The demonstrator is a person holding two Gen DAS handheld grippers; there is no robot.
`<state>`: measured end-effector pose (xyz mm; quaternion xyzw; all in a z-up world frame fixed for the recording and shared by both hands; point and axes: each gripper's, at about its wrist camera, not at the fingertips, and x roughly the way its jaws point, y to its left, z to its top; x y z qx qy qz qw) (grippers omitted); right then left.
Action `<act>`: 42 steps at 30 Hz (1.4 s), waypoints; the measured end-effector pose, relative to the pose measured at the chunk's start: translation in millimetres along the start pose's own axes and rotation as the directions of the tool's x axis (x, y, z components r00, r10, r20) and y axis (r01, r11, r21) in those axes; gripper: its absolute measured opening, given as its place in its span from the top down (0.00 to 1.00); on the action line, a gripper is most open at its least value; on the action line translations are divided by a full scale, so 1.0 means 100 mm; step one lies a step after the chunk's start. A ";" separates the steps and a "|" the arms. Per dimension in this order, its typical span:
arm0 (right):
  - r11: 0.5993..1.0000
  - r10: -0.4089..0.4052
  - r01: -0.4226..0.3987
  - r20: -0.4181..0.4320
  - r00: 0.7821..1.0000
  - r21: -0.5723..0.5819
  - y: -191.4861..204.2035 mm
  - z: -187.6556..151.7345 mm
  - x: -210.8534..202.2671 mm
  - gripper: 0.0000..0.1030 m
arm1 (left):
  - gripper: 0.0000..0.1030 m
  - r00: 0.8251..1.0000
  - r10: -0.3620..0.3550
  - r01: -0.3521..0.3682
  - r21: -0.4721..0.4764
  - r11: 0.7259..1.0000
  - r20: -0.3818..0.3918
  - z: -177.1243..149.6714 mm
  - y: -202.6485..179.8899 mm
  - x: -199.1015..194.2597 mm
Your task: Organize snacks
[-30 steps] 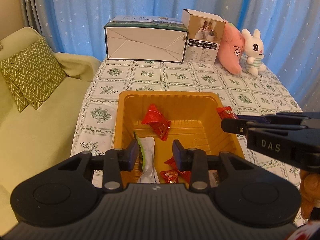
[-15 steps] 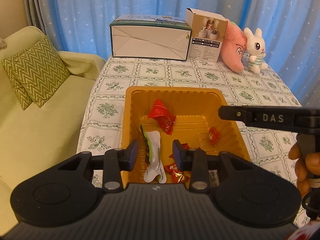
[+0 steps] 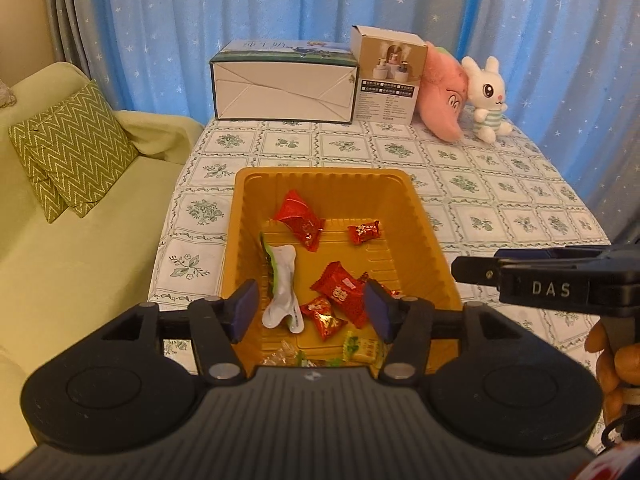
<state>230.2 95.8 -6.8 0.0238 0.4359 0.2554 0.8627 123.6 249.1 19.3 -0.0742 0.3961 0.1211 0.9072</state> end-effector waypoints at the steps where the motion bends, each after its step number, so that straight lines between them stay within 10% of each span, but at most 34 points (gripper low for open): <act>1: 1.000 -0.006 0.006 0.001 1.000 -0.005 0.01 -0.03 -0.05 0.49 | 0.46 1.000 0.000 0.000 0.000 1.000 0.005 -0.01 -0.02 -0.05; 42: 0.996 -0.081 0.083 0.051 0.995 -0.043 0.08 -0.95 -1.69 0.49 | 0.36 0.996 0.070 -0.067 -0.051 0.996 0.046 -0.79 -0.74 -1.33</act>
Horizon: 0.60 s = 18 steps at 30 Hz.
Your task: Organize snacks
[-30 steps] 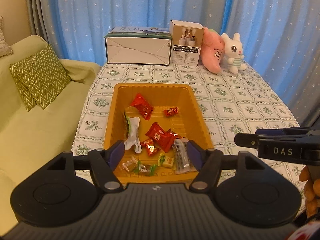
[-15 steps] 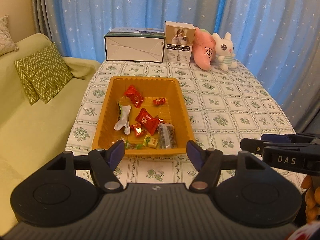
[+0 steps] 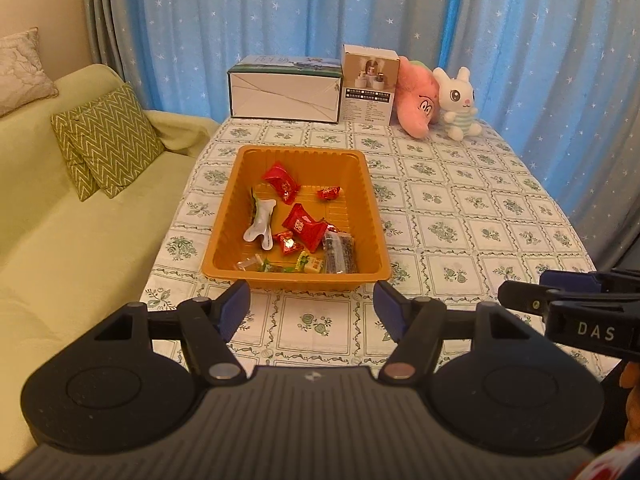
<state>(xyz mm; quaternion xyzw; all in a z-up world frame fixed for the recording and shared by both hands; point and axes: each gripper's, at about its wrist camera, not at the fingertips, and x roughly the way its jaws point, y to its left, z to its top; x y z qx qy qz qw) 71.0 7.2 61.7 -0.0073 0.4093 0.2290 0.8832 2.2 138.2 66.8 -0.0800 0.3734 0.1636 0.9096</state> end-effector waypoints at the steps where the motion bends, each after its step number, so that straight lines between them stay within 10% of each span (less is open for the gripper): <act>1: 1.000 0.004 -0.004 0.000 1.000 -0.001 0.01 -0.01 -0.02 0.49 | 0.36 1.000 0.001 -0.001 0.005 1.000 0.003 -0.01 -0.01 -0.02; 18: 1.000 -0.003 0.004 0.014 1.000 -0.012 0.06 -0.10 -0.12 0.49 | 0.36 1.000 -0.008 0.008 0.003 1.000 -0.007 -0.11 -0.03 -0.09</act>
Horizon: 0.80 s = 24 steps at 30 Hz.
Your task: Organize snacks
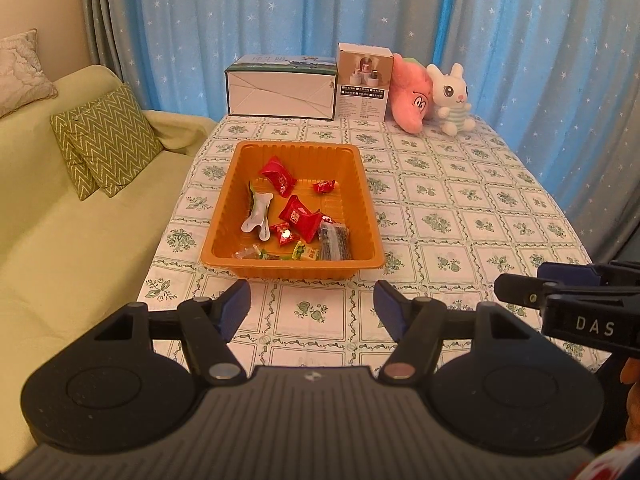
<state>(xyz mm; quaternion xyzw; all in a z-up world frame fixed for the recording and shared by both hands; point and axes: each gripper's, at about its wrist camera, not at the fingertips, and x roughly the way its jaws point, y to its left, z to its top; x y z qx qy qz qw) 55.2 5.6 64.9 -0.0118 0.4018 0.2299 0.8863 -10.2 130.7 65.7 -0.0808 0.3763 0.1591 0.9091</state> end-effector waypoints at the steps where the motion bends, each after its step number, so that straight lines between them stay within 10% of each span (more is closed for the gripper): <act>1: 1.000 0.000 0.000 0.000 1.000 0.000 0.00 0.00 0.00 0.49 | 0.36 1.000 0.000 0.000 -0.001 1.000 -0.001 0.00 0.00 0.00; 24: 1.000 0.004 -0.004 0.005 1.000 0.021 -0.03 0.00 -0.01 0.49 | 0.36 1.000 -0.013 0.013 0.006 1.000 -0.003 -0.02 -0.06 0.01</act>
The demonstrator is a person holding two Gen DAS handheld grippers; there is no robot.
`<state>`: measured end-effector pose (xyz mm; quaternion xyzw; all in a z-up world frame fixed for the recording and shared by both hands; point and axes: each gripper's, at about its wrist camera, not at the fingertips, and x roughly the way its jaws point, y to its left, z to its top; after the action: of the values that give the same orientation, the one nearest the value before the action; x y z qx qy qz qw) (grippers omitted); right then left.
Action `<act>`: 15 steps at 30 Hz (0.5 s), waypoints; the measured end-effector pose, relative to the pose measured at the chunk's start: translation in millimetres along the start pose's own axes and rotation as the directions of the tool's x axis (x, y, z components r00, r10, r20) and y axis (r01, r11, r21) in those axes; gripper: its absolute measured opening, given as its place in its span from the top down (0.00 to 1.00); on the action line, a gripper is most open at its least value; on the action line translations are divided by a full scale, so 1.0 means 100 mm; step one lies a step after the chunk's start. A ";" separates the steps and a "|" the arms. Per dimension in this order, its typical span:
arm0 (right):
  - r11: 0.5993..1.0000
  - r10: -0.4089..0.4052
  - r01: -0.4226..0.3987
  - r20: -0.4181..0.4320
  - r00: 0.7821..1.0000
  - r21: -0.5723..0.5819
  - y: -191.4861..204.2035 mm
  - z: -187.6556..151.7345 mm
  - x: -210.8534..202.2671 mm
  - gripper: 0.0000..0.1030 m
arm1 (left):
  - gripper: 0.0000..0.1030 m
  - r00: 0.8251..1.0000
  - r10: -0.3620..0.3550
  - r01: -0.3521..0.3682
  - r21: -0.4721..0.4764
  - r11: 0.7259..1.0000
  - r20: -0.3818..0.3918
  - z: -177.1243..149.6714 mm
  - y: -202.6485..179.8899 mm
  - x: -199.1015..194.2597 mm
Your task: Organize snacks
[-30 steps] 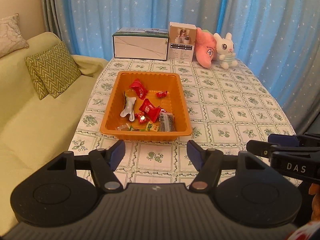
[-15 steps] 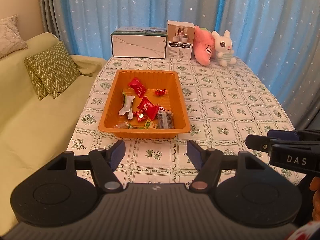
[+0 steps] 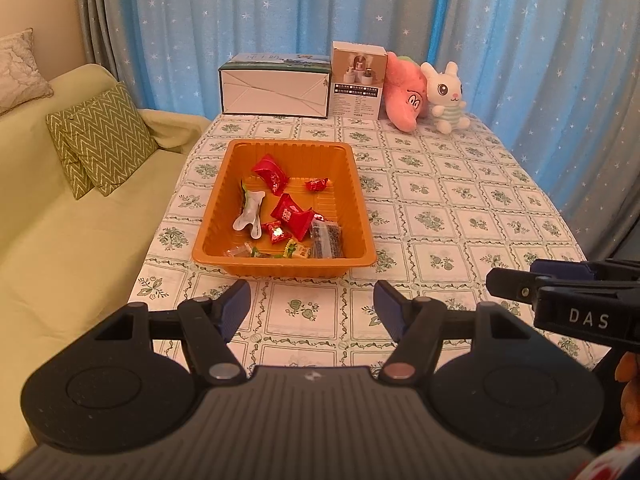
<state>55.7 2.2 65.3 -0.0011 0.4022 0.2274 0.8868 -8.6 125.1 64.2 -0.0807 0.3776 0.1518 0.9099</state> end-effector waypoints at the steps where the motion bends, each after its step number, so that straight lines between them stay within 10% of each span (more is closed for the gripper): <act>1: 1.000 0.001 -0.001 -0.001 1.000 0.001 0.00 0.00 0.00 0.49 | 0.36 1.000 -0.001 0.001 0.000 1.000 0.000 0.00 0.00 0.00; 15: 1.000 0.003 -0.003 -0.003 1.000 0.000 0.03 0.00 0.02 0.49 | 0.36 1.000 -0.004 0.004 -0.001 1.000 0.001 0.01 -0.02 -0.01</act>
<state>55.4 5.5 64.0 -0.0009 0.4035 0.2286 0.8860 -8.3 123.3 66.0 -0.0818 0.3769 0.1503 0.9103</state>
